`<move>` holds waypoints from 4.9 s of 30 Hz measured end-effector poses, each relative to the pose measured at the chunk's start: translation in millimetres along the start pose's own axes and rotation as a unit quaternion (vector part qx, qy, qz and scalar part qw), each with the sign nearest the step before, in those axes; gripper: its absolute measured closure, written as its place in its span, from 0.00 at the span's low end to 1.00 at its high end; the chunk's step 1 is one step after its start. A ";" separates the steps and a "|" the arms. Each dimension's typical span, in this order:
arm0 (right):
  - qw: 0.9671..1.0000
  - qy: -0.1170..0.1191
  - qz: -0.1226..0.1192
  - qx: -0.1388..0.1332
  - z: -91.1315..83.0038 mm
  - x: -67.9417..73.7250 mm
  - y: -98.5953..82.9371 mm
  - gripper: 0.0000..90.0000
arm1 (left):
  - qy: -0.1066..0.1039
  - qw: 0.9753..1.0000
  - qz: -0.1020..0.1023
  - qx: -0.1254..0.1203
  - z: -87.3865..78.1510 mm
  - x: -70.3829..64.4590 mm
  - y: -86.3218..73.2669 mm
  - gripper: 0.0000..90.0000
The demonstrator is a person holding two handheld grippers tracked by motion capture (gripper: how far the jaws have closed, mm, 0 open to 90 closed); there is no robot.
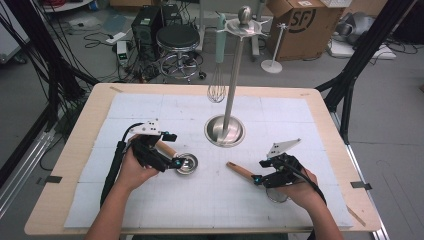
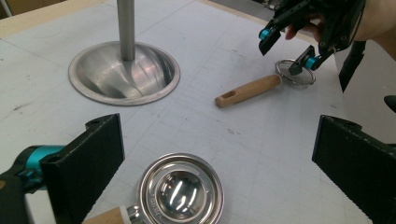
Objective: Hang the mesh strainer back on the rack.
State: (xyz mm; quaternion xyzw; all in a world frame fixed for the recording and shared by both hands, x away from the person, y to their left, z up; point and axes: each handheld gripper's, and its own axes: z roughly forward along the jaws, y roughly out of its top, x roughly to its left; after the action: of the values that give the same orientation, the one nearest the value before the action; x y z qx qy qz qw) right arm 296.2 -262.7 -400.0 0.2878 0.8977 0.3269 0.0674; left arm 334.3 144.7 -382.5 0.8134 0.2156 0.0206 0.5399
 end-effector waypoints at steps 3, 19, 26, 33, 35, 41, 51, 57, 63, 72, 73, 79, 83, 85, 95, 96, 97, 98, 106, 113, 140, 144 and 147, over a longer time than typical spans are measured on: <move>1.000 0.001 -0.002 0.020 6.0 -0.1 -2.1 0.41 | 0.003 1.000 -0.001 -0.003 -0.2 0.1 0.3 0.03; 0.995 -0.001 -0.011 0.097 21.6 2.4 -6.1 0.68 | 0.003 1.000 0.000 0.002 0.2 0.2 -0.1 0.03; 0.993 -0.005 -0.027 0.113 25.0 9.6 -2.9 0.73 | 0.003 1.000 0.000 -0.001 -0.4 0.1 0.3 0.03; 0.990 -0.011 -0.041 0.133 27.5 11.6 2.0 0.68 | 0.002 1.000 0.001 -0.002 -1.0 0.2 0.4 0.03; 0.989 -0.013 -0.045 0.137 28.2 11.6 3.1 0.68 | 0.001 1.000 0.001 -0.003 -0.9 0.0 0.4 0.03; 0.989 -0.010 -0.040 0.142 29.3 10.9 4.4 0.70 | 0.000 1.000 -0.001 -0.006 -0.2 -1.0 0.6 0.03; 0.990 -0.008 -0.047 0.130 27.6 10.8 3.0 0.76 | 0.001 1.000 0.001 -0.005 -1.3 -0.1 0.6 0.03; 0.995 -0.022 -0.043 0.084 18.1 7.5 6.6 0.76 | 0.002 1.000 -0.002 -0.005 -1.4 0.4 0.4 0.03; 0.999 -0.016 -0.038 0.011 -0.9 0.7 16.5 0.76 | 0.001 1.000 -0.002 -0.006 -0.8 0.4 0.3 0.03; 0.996 -0.015 -0.027 -0.080 -32.9 -10.5 35.1 0.76 | 0.001 1.000 -0.001 -0.009 -3.2 0.5 0.8 0.03; 0.996 -0.013 -0.026 -0.090 -36.2 -11.8 36.7 0.76 | 0.000 1.000 0.000 -0.008 -3.4 0.4 0.9 0.03; 0.988 -0.007 -0.030 -0.149 -56.1 -21.0 49.5 0.76 | -0.001 1.000 0.000 -0.010 -3.1 0.3 1.0 0.03; 0.982 -0.007 -0.023 -0.187 -71.3 -28.0 58.0 0.76 | -0.001 1.000 0.000 -0.011 -4.0 0.3 1.1 0.03; 0.979 -0.003 -0.021 -0.203 -77.5 -31.3 60.9 0.76 | -0.001 1.000 0.000 -0.013 -4.1 0.4 1.0 0.03; 0.967 -0.008 -0.027 -0.255 -110.1 -45.5 76.5 0.76 | -0.001 1.000 -0.001 -0.014 -4.4 0.3 1.1 0.03; 0.965 -0.007 -0.024 -0.262 -113.1 -47.5 78.1 0.76 | -0.001 1.000 0.001 -0.013 -4.5 0.5 1.1 0.03; 0.964 -0.007 -0.025 -0.266 -114.7 -48.9 78.8 0.76 | -0.001 1.000 0.000 -0.013 -4.4 0.4 1.1 0.03; 0.963 -0.005 -0.025 -0.270 -116.9 -50.4 79.8 0.76 | -0.002 1.000 0.000 -0.013 -4.5 0.4 1.1 0.03; 0.953 -0.005 -0.022 -0.303 -131.4 -56.2 89.8 0.76 | -0.002 1.000 -0.003 -0.012 -3.3 0.5 0.6 0.03; 0.949 0.000 -0.028 -0.315 -137.5 -61.2 96.9 0.76 | -0.002 1.000 -0.001 -0.013 -5.0 0.7 1.0 0.03; 0.941 -0.013 -0.020 -0.336 -161.9 -82.8 129.3 0.76 | -0.001 1.000 -0.002 -0.015 -6.2 0.4 1.2 0.03; 0.942 -0.009 -0.019 -0.335 -158.1 -83.3 131.6 0.76 | -0.001 1.000 -0.003 -0.016 -6.7 0.4 1.2 0.03; 0.940 -0.001 -0.019 -0.342 -155.3 -82.7 131.7 0.76 | -0.002 1.000 -0.002 -0.016 -7.1 0.4 1.2 0.03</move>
State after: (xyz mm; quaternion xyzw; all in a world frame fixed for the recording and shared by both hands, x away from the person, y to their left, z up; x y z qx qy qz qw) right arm 378.6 -312.5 -202.4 0.2303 0.7371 0.6126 0.1687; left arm 333.1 150.6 -378.5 0.8040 0.2157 0.0211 0.5537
